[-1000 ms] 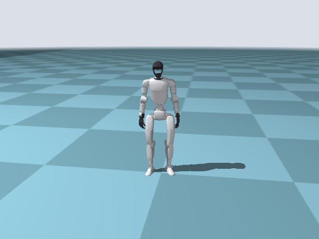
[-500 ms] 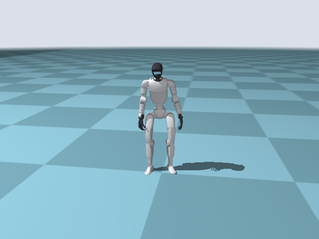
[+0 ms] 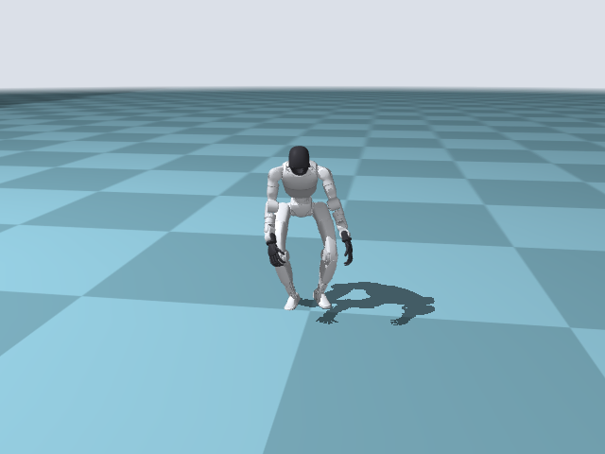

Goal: Upper body actions

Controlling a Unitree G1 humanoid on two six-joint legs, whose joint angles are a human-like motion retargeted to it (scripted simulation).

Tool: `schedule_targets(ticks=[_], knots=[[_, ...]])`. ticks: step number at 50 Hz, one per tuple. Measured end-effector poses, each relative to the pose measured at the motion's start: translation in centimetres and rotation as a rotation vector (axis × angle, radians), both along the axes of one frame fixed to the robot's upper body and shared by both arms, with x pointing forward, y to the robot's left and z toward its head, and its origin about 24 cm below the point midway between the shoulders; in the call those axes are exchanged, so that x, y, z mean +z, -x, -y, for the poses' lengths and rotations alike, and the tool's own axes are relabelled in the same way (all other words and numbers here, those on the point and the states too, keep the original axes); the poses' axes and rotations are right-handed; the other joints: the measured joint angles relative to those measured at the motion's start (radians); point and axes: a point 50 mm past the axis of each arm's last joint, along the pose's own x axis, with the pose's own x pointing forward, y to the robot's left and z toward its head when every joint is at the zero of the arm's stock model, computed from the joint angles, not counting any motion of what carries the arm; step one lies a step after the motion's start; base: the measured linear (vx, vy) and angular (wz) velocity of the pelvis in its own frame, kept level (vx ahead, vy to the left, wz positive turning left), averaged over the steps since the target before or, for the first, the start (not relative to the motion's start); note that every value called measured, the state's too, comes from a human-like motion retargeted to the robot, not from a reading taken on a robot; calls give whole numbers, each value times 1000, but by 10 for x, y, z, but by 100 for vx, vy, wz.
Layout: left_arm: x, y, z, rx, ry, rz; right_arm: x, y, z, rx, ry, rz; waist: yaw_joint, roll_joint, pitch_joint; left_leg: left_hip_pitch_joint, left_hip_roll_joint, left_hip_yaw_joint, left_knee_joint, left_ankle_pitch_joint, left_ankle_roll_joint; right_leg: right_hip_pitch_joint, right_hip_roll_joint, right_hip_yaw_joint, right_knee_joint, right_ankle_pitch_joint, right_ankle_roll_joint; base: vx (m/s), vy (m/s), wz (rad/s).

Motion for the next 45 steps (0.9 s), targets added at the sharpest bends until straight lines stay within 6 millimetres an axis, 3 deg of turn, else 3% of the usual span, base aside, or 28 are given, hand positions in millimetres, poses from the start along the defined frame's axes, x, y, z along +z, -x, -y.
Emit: schedule_targets(ticks=[5,9,12,15,20,25,36,42,45], knots=[[52,-9,9,27,-24,135,66,-5,-9,73,-3,168,4,-23,12,-157,27,29,219,-73,47,-203,10,-9,245,-79,-45,-7,2,-5],[70,-11,15,60,-35,203,94,-5,-14,120,-20,225,-7,-39,24,-259,51,34,416,-129,82,-329,-7,-42,459,-145,-108,4,2,12],[57,-11,20,78,-36,195,87,-5,-18,142,-29,203,-11,-24,34,-310,78,1,582,-169,112,-348,-21,-94,611,-203,-157,10,-1,2],[30,-10,23,76,-9,140,67,-5,-23,161,-36,147,-8,-33,34,-324,114,-2,729,-204,147,-348,-29,-122,760,-260,-205,14,0,-15],[-6,-4,20,60,11,55,31,-2,-29,169,-75,63,-22,-51,34,-324,151,15,892,-247,213,-348,-63,-114,932,-314,-217,9,13,-7],[-18,3,7,92,27,49,15,2,-32,176,-86,47,-31,-68,34,-324,171,0,941,-262,213,-348,-58,-102,971,-315,-217,-2,1,-6],[-2,6,-10,147,-11,106,36,0,-19,128,-108,146,-18,-60,34,-324,157,18,814,-218,214,-348,-22,-119,839,-259,-217,-5,-2,-5],[24,0,-4,99,-25,170,59,-2,-8,106,-63,202,-6,-44,34,-324,117,27,653,-153,199,-348,-8,-116,701,-210,-211,-3,-5,10],[40,-2,-3,86,-13,210,72,-3,1,78,-36,231,3,-39,34,-300,88,36,518,-115,171,-337,0,-76,581,-169,-164,-2,-1,3]])
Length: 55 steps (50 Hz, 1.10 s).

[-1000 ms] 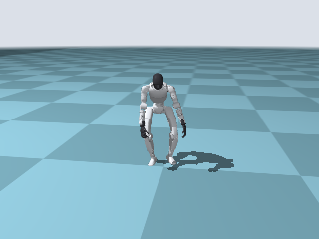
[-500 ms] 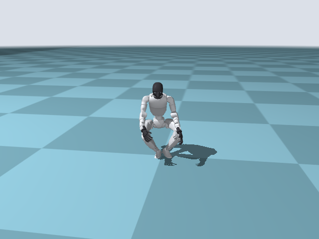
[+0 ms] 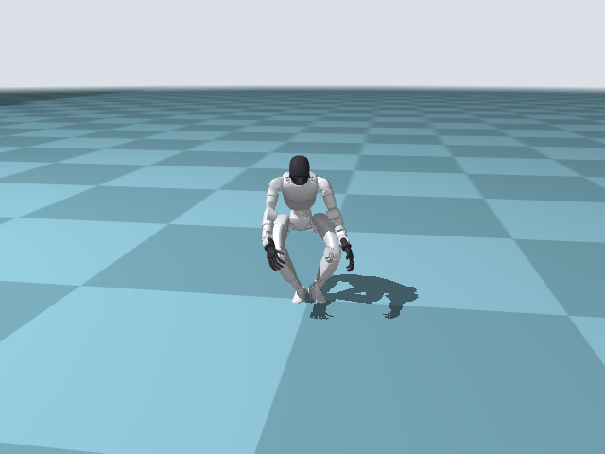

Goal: Upper body actions

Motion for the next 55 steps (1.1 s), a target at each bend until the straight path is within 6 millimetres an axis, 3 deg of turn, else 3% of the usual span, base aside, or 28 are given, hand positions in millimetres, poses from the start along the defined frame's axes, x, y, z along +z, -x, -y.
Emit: schedule_targets(ticks=[3,8,13,18,22,27,32,35,37,40,43,48,52,55], knots=[[-5,1,-3,-30,9,-20,-11,0,6,-35,19,-26,5,2,-1,82,-32,11,-149,33,-35,77,9,48,-142,37,56,0,0,0],[-54,14,-15,-57,8,-164,-78,8,15,-91,48,-189,11,42,-5,277,-59,-28,-386,89,-108,328,28,79,-433,111,135,7,1,-8],[-129,44,-30,-42,24,-381,-159,33,26,-169,95,-388,-9,66,-10,538,-84,-37,-688,182,-179,630,47,94,-787,229,175,17,5,-3],[-216,99,-31,-12,51,-617,-240,83,45,-246,157,-609,-42,77,-36,833,-159,-11,-1043,306,-200,932,32,93,-1135,356,202,27,3,24],[-287,166,-21,48,109,-862,-302,144,64,-327,187,-818,-70,65,-89,1053,-247,20,-1315,393,-199,1124,-2,75,-1350,429,212,34,1,44],[-358,285,4,114,308,-1233,-365,239,71,-428,158,-1137,-100,40,-244,1210,-322,31,-1539,456,-216,1251,-32,56,-1511,471,228,42,5,8],[-385,403,37,199,488,-1523,-395,336,81,-573,105,-1444,-128,43,-421,1307,-356,33,-1684,490,-236,1329,-40,36,-1638,507,234,45,7,-5],[-386,454,60,258,555,-1663,-401,385,84,-681,61,-1585,-107,41,-510,1346,-376,79,-1744,500,-240,1359,-35,-24,-1671,503,241,37,6,-33],[-385,476,73,297,602,-1721,-401,408,86,-745,13,-1656,-88,42,-555,1345,-384,84,-1752,493,-239,1330,-38,47,-1642,482,240,24,5,-10],[-383,493,92,342,708,-1757,-401,429,87,-807,-44,-1728,-113,49,-571,1339,-385,49,-1727,479,-241,1348,-45,-2,-1640,470,238,10,1,36],[-384,492,96,360,766,-1728,-401,433,87,-820,-57,-1737,-116,50,-550,1375,-383,60,-1728,473,-241,1383,-44,3,-1638,461,244,2,0,3],[-387,476,86,278,695,-1685,-402,427,85,-762,-40,-1730,-115,60,-571,1384,-389,44,-1732,471,-239,1398,-41,-4,-1642,453,243,9,2,12],[-388,460,72,226,621,-1648,-405,415,79,-681,-13,-1717,-109,81,-515,1446,-361,43,-1729,470,-237,1464,-14,-7,-1645,455,244,8,-3,-1],[-389,442,65,202,593,-1604,-406,402,73,-624,8,-1692,-121,81,-508,1447,-360,34,-1721,466,-236,1473,-12,-8,-1647,451,244,0,0,0]])
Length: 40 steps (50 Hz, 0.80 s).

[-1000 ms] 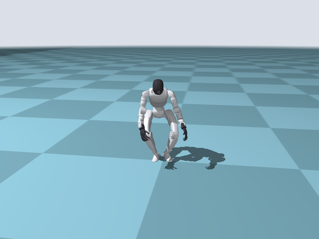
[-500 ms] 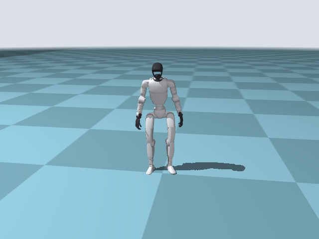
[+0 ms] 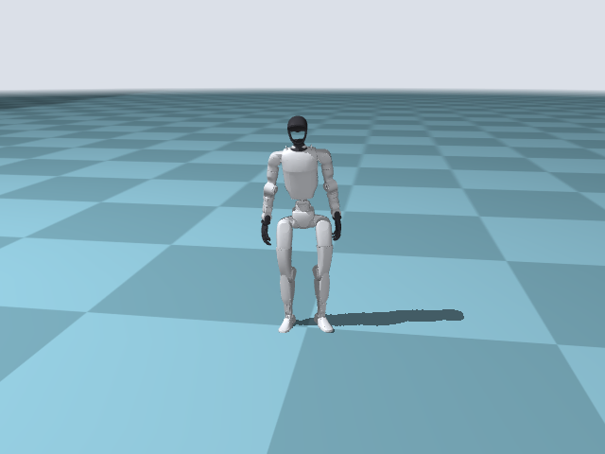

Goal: Upper body actions

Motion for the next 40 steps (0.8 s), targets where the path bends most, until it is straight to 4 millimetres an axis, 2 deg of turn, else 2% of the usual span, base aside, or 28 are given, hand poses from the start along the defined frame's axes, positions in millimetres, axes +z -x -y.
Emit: schedule_targets(ticks=[7,10,15,19,23,26,30,35,40], knots=[[0,-42,-7,-2,-8,120,-1,-31,-17,90,-61,79,-7,-16,42,-11,-3,-11,31,-13,7,-4,-12,-8,22,-5,0,0,0,0],[1,-67,-8,-7,-17,198,0,-53,-24,146,-79,142,-13,-22,84,-41,3,-9,70,-24,11,-34,-22,-6,60,-16,1,-12,-1,-1],[13,-138,-9,-35,-57,414,15,-115,-34,204,-99,359,22,-31,175,-204,55,14,250,-93,7,-226,-40,47,262,-87,1,-35,-4,-26],[37,-202,-15,-126,-95,611,39,-165,-45,232,-167,561,34,-44,257,-394,105,-16,494,-186,-2,-383,-70,36,441,-158,-6,-41,-10,18],[77,-266,-20,-230,-134,840,73,-216,-51,334,-184,746,47,-39,306,-613,161,-40,741,-280,6,-584,-77,41,648,-237,-24,-35,-7,5],[122,-308,-34,-310,-214,1062,110,-254,-54,416,-178,907,62,-36,353,-775,200,-71,929,-346,9,-739,-50,82,807,-292,-31,-28,-6,-24],[188,-355,-48,-241,-356,1309,163,-298,-50,465,-180,1091,98,-47,419,-966,250,-81,1146,-408,30,-932,-13,105,998,-344,-59,-27,-8,-37],[260,-393,-47,-288,-312,1543,232,-334,-28,558,-148,1257,135,-69,482,-1177,284,-60,1348,-450,85,-1168,16,106,1214,-395,-107,-22,-11,-12],[302,-408,-56,-402,-405,1588,288,-354,-4,696,-3,1323,125,-87,497,-1382,305,-35,1535,-484,141,-1404,24,78,1433,-445,-172,-18,-2,15]])
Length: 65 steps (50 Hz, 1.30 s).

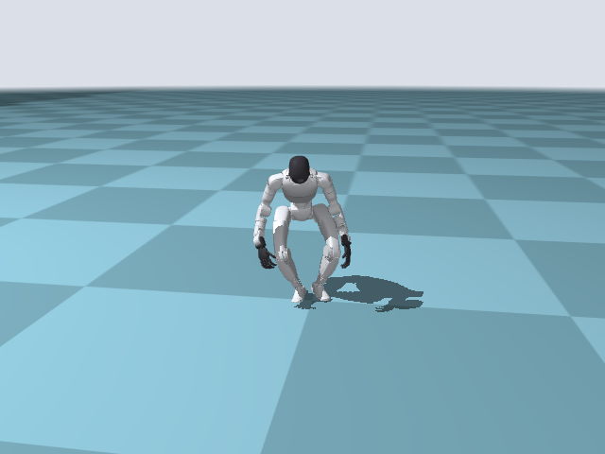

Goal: Upper body actions

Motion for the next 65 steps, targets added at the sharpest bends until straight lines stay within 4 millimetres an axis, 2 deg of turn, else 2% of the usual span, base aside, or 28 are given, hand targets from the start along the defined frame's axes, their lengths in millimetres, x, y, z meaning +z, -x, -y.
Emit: schedule_targets(ticks=[2,3,7,12,17,25,31,35,38,40,43,46,49,52,56,58,61,63,65], knots=[[6,-3,2,-16,-49,3,6,-2,6,1,24,1,-3,-5,8,-58,6,6,81,-15,18,-66,-14,-21,91,-24,-38,-9,-5,33],[1,-2,3,-33,-71,-16,2,0,8,7,28,-16,-5,0,10,-77,10,-3,128,-25,24,-77,-21,-38,136,-41,-55,-3,-5,26],[-33,11,4,-97,-97,-132,-27,11,7,53,54,-127,-13,2,11,-89,41,-5,309,-74,63,-80,-34,-75,318,-110,-119,0,2,-4],[-69,36,-17,-112,-139,-281,-64,28,-6,144,71,-250,-51,-15,11,-89,84,3,514,-139,137,-80,-60,-70,518,-173,-126,4,15,-15],[-86,53,-36,-52,-134,-351,-80,34,-20,201,80,-300,-78,-39,11,-89,113,-27,626,-185,139,-80,-67,-57,612,-194,-126,5,8,-18],[-66,44,-38,32,-96,-227,-60,21,-23,174,84,-207,-62,-39,11,-89,125,-17,568,-169,138,-80,-34,-62,540,-156,-126,-2,-4,-9],[-40,31,-39,44,-145,-164,-46,12,-17,136,72,-168,-41,-30,11,-89,105,-18,449,-124,139,-80,-15,-81,434,-119,-126,2,-7,3],[-11,15,-36,12,-192,-115,-22,0,-5,63,67,-102,-22,-24,11,-89,78,-6,309,-70,128,-80,-6,-78,303,-69,-124,1,-10,18],[21,0,-31,-16,-217,-63,5,-8,13,-33,56,-14,-7,-15,11,-85,39,9,154,-12,97,-77,-16,-46,157,-16,-85,0,-1,32],[35,-7,-28,-39,-241,-62,11,-8,25,-94,35,8,2,-8,11,-44,4,22,36,29,71,-36,-27,-21,48,17,-50,5,1,37],[27,-6,-31,-66,-304,-157,-10,1,38,-160,19,-40,12,13,11,90,-41,11,-136,82,22,118,-38,13,-117,54,14,10,6,18],[0,5,-44,-37,-392,-290,-46,17,44,-236,36,-101,15,41,11,258,-71,-23,-319,136,-29,321,-43,30,-316,109,70,18,8,1],[-46,25,-56,49,-439,-449,-95,40,41,-336,28,-206,13,57,11,478,-102,-28,-555,209,-70,552,-41,35,-564,193,106,22,8,-7],[-106,57,-58,157,-395,-611,-148,74,34,-440,-50,-376,10,55,9,726,-153,1,-847,308,-93,789,-45,29,-843,307,129,21,6,-17],[-194,121,-29,225,-192,-852,-209,135,22,-580,-176,-626,6,62,-13,1041,-228,21,-1207,428,-109,1084,-44,-4,-1168,438,162,26,3,-7],[-232,165,-12,225,-48,-995,-233,170,14,-636,-199,-731,-5,64,-49,1168,-256,24,-1338,465,-115,1202,-39,-12,-1284,478,180,43,6,6],[-275,250,10,223,158,-1215,-263,229,1,-692,-173,-879,-60,61,-139,1321,-290,12,-1495,508,-117,1353,-36,-35,-1432,530,200,56,10,13],[-290,300,20,247,242,-1333,-274,263,-3,-705,-131,-966,-81,51,-206,1393,-308,34,-1567,522,-119,1412,-34,-83,-1483,543,212,56,15,-33],[-298,358,31,307,291,-1468,-282,304,-3,-681,-51,-1076,-106,49,-327,1429,-307,155,-1594,503,-133,1400,-27,-110,-1452,505,203,62,20,-43]])
